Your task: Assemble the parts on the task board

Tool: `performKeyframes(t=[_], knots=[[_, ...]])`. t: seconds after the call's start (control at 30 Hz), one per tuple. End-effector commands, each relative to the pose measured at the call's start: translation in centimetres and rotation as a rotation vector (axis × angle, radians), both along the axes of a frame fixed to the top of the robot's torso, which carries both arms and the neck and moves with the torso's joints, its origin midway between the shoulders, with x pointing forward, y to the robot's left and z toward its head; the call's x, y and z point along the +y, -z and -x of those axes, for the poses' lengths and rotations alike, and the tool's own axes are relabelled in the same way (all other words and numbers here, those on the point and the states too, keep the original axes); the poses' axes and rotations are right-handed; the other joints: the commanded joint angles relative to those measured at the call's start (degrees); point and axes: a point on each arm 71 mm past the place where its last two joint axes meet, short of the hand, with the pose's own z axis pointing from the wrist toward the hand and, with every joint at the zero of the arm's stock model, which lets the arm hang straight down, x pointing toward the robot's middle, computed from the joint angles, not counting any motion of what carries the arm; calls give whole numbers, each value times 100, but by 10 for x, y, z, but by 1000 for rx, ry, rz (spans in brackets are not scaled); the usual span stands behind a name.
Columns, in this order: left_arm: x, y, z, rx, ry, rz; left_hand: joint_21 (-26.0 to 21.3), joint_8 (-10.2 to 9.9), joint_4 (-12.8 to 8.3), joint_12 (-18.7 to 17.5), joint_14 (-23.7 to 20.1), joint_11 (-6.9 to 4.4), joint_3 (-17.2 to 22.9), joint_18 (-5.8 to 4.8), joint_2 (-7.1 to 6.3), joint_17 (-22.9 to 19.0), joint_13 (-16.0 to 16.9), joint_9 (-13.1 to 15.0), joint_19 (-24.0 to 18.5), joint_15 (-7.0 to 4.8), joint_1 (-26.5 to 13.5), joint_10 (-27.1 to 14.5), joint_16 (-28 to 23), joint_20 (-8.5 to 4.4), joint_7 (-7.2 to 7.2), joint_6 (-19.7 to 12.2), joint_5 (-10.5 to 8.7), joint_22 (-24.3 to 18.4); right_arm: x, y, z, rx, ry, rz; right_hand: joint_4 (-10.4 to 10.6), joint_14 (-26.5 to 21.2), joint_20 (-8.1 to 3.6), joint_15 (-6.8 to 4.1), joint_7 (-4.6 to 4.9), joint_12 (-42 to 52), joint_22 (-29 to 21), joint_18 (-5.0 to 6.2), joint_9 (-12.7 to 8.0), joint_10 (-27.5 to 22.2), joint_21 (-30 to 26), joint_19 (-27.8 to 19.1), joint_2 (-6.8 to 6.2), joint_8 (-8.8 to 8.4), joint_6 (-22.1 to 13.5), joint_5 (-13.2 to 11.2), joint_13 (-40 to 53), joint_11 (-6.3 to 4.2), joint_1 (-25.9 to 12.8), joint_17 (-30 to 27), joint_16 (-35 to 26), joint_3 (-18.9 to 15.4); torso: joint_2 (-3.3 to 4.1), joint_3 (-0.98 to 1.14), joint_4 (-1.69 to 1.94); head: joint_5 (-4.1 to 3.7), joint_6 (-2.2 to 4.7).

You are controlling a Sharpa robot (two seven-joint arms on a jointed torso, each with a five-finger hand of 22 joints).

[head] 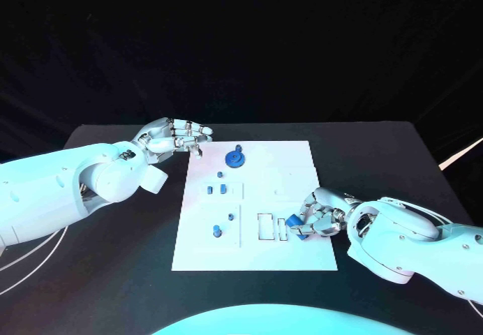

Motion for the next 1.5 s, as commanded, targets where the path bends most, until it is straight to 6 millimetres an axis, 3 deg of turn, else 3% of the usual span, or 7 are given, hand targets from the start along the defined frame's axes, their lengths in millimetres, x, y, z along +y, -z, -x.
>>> performKeyframes(t=[0.03,0.27,0.53,0.9,1.07,1.17,1.5], knots=[[-2,-1,1,2,17,13,-40,24,9,31,-1,-6,-30,82,22,8,-8,-8,4,21,7,-34,3,25,118,-50,39,-7,-3,9,4,22,-18,97,-179,541,-39,-36,-71,-34,1411,-55,-31,378,14,502,22,-30,120,121,1217,-37,87,1241,32,268,0,3,-9,2,-2],[-2,-1,1,3,17,12,-40,24,9,31,-1,-6,-30,82,22,8,-8,-8,4,21,7,-34,3,25,118,-50,39,-7,-7,5,6,38,34,40,-171,540,-49,-53,-100,-35,1416,-59,-52,382,37,506,-17,-15,226,279,1222,-60,52,1238,30,399,-3,0,-5,-2,-1],[-3,-1,1,3,17,12,-44,27,11,33,-2,-7,-28,82,25,8,-10,-9,6,20,10,-36,2,25,118,-53,43,-10,-7,-9,5,62,81,-43,-165,538,-60,-66,-113,-51,1418,-60,-63,375,45,507,-44,-9,264,269,1211,-73,-98,1227,26,463,-1,-1,-2,-16,-2],[-3,-1,1,5,17,11,-48,30,22,35,-1,-5,-27,82,35,9,-11,-9,7,22,1,-37,3,26,120,-52,45,-12,5,-21,6,91,91,-119,-165,536,-66,-69,-114,-78,1418,-60,-76,363,50,507,-71,-7,276,96,1192,-75,-341,1219,22,555,7,2,-5,2,-19],[-4,-1,1,6,19,11,-52,32,34,37,0,-4,-26,82,44,9,-12,-10,8,24,-7,-38,4,27,120,-54,48,-15,13,-20,4,88,81,-132,-162,533,-62,-63,-107,-103,1414,-57,-79,349,32,502,-76,-2,276,-7,1172,-68,-551,1207,16,583,3,0,-11,-7,-30],[-4,-1,1,6,19,11,-52,32,34,37,0,-4,-26,82,44,9,-12,-10,8,24,-7,-38,4,27,120,-54,48,-15,21,-19,2,78,71,-138,-167,533,-59,-63,-110,-117,1413,-57,-73,345,31,501,-95,15,279,-190,1165,-69,-702,1206,15,595,7,0,-11,-13,-27],[-4,-1,1,8,22,11,-52,32,34,37,0,-4,-26,82,44,9,-12,-10,8,24,-7,-38,4,27,120,-54,48,-15,41,-13,0,59,35,-152,-169,533,-59,-64,-110,-122,1409,-54,-70,343,15,496,-114,21,275,-264,1162,-68,-722,1205,14,605,5,-4,2,-24,-29]])
